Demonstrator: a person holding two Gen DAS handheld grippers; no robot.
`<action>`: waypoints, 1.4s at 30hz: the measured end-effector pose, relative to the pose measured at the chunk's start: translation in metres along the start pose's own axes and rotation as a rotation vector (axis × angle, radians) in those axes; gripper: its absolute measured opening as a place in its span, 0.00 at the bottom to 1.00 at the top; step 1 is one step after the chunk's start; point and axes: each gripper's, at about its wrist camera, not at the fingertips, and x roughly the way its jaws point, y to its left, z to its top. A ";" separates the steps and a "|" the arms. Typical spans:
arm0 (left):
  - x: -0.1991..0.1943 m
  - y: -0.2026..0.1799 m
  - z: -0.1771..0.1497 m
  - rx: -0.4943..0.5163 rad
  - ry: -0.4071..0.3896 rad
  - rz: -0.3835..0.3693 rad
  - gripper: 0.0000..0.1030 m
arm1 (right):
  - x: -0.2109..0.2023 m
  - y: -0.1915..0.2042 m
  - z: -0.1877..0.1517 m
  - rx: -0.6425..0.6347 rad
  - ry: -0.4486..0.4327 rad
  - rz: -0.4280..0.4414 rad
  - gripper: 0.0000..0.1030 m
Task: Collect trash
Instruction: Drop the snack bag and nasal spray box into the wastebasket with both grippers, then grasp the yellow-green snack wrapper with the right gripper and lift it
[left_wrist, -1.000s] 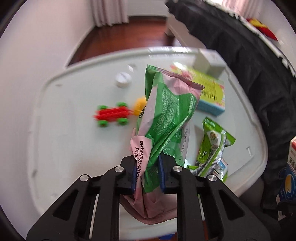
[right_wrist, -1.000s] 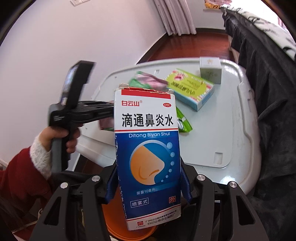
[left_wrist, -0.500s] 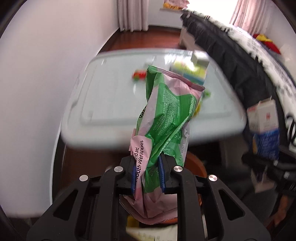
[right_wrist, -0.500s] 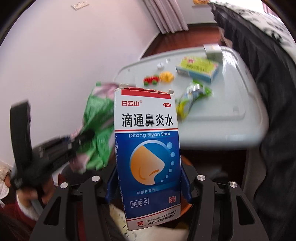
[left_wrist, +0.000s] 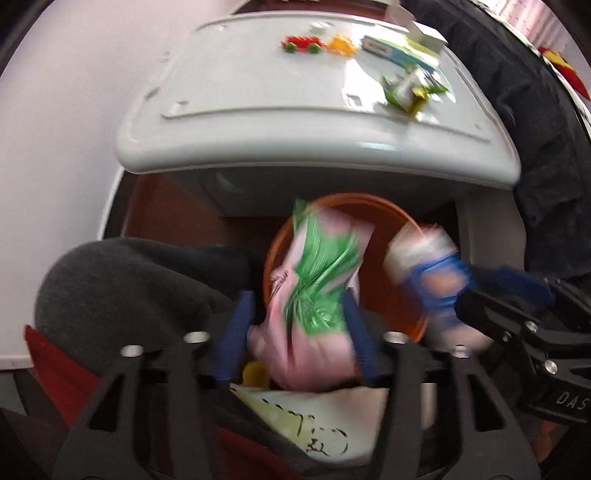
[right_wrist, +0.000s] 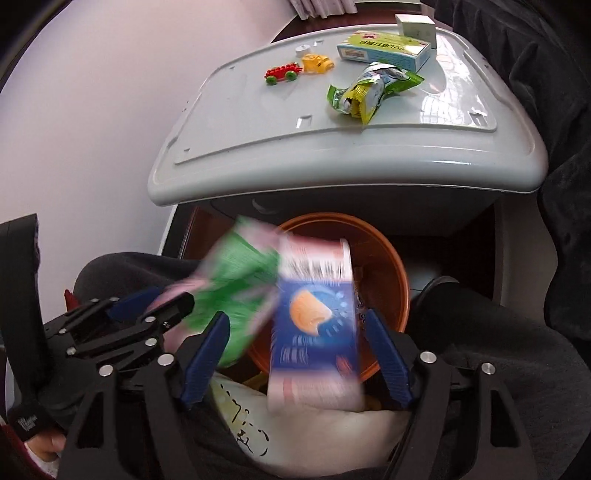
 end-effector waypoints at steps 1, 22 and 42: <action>-0.002 0.002 0.002 -0.008 -0.008 0.002 0.60 | 0.000 -0.002 0.001 0.006 -0.001 0.007 0.73; -0.023 0.075 0.069 -0.241 -0.166 -0.087 0.78 | -0.002 -0.024 0.157 0.120 -0.164 -0.249 0.92; -0.005 0.109 0.080 -0.357 -0.115 -0.163 0.78 | 0.101 -0.037 0.224 0.209 -0.044 -0.395 0.27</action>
